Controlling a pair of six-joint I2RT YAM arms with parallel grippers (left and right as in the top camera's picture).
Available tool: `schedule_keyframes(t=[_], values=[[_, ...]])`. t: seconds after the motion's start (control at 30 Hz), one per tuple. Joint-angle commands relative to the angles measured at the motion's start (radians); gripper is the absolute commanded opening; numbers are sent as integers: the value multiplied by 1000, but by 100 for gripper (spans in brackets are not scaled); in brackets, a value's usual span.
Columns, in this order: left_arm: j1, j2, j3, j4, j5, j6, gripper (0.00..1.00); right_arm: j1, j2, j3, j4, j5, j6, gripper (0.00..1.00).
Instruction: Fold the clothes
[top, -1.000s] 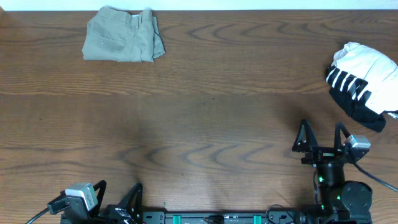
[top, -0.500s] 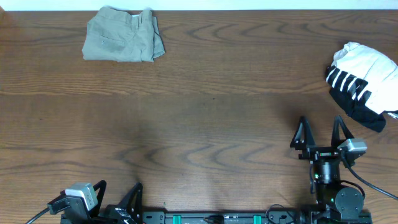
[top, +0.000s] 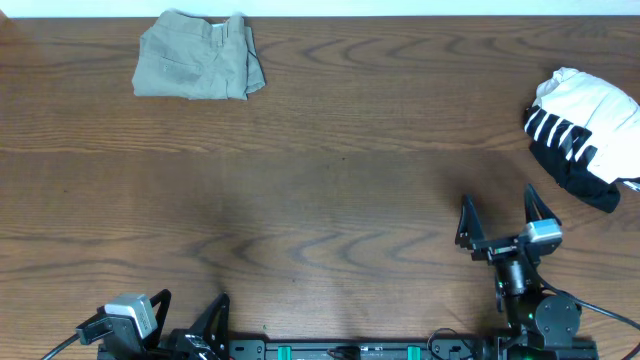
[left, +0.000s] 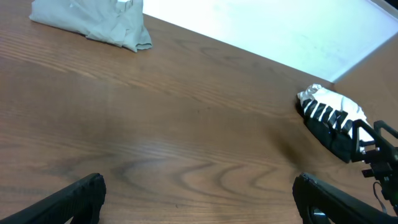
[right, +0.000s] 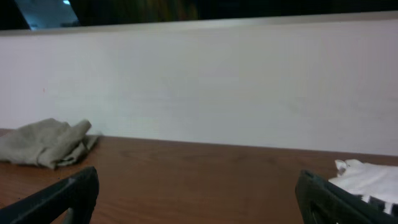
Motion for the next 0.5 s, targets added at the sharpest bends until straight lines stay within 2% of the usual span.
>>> schedule_keyframes(t=[0.0, 0.37, 0.47], values=[[3, -2, -1, 2, 10, -13, 98, -17, -7, -3, -22, 53, -33, 99], [3, -2, -1, 2, 10, -13, 98, -17, -7, -3, -245, 149, -34, 99], [3, -2, -1, 2, 10, -13, 98, -17, -7, -3, -248, 160, -34, 99]])
